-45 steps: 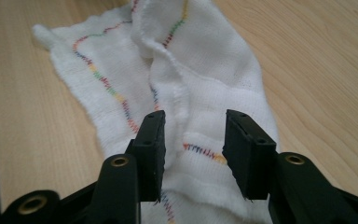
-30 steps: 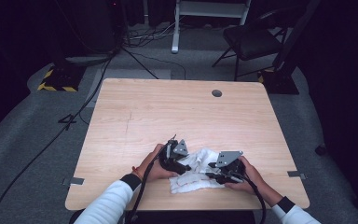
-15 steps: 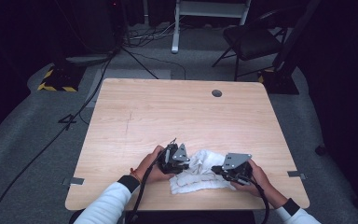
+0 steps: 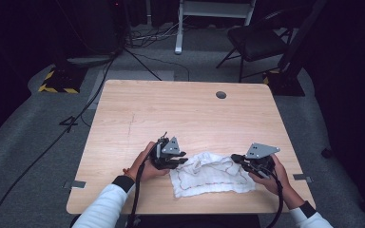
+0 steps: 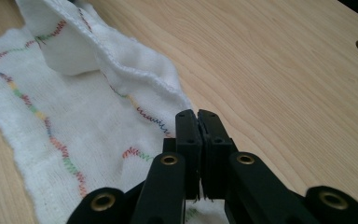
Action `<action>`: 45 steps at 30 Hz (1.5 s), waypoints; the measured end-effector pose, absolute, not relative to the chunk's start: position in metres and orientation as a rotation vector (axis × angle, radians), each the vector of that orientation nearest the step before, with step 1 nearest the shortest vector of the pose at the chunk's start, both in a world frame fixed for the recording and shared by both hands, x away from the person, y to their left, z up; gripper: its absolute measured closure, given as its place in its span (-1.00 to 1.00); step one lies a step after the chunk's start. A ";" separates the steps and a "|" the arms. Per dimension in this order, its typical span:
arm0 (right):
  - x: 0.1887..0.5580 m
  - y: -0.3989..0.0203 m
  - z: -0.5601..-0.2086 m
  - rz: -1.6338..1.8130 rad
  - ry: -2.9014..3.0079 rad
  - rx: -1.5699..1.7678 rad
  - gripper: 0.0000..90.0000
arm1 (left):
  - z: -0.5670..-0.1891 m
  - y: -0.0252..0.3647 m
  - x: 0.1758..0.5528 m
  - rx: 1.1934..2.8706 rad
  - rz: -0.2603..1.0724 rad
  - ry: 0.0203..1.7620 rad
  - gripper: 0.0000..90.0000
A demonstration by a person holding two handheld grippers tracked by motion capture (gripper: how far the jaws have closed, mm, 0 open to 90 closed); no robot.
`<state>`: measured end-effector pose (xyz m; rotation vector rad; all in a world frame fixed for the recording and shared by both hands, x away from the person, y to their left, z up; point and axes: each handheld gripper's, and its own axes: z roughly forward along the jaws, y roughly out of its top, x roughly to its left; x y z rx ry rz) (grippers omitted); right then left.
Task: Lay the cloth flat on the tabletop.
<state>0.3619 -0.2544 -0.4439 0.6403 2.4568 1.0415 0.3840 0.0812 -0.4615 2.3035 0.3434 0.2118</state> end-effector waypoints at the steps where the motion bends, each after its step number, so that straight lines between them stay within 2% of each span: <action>1: 0.363 -0.256 -0.445 1.034 2.461 0.650 0.95 | -0.462 0.079 0.383 2.312 0.209 0.339 0.45; 5: 0.365 -0.264 -0.449 0.976 2.482 0.673 0.95 | -0.468 0.068 0.377 2.367 0.190 0.274 0.59; 7: 0.366 -0.271 -0.451 0.966 2.485 0.702 0.95 | -0.468 0.066 0.376 2.369 0.197 0.279 0.55; 8: 0.366 -0.274 -0.452 0.952 2.486 0.708 0.95 | -0.468 0.066 0.377 2.362 0.200 0.295 0.48; 10: 0.366 -0.281 -0.453 0.952 2.483 0.738 0.95 | -0.468 0.064 0.380 2.351 0.207 0.341 0.18; 14: 0.366 -0.284 -0.456 0.947 2.491 0.754 0.95 | -0.469 0.052 0.385 2.350 0.233 0.362 -0.21; 18: 0.366 -0.278 -0.459 0.922 2.497 0.729 0.95 | -0.470 0.037 0.397 2.357 0.175 0.386 -0.30; 23: 0.366 -0.277 -0.460 0.917 2.493 0.725 0.94 | -0.480 0.028 0.410 2.396 0.123 0.432 -0.23; 25: 0.367 -0.279 -0.460 0.924 2.485 0.731 0.94 | -0.483 0.029 0.411 2.405 0.083 0.426 -0.01; 30: 0.366 -0.280 -0.459 0.929 2.477 0.733 0.94 | -0.475 0.033 0.401 2.408 0.139 0.357 0.54; 36: 0.366 -0.282 -0.458 0.932 2.461 0.742 0.93 | -0.465 0.041 0.393 2.380 0.220 0.340 0.53; 38: 0.367 -0.282 -0.458 0.930 2.462 0.742 0.93 | -0.464 0.043 0.393 2.372 0.232 0.363 0.34; 39: 0.367 -0.282 -0.458 0.931 2.464 0.742 0.93 | -0.465 0.044 0.393 2.376 0.215 0.370 0.31; 42: 0.366 -0.281 -0.458 0.930 2.463 0.742 0.93 | -0.468 0.043 0.393 2.386 0.205 0.335 0.55; 45: 0.366 -0.282 -0.458 0.934 2.464 0.740 0.93 | -0.470 0.040 0.391 2.400 0.188 0.322 0.64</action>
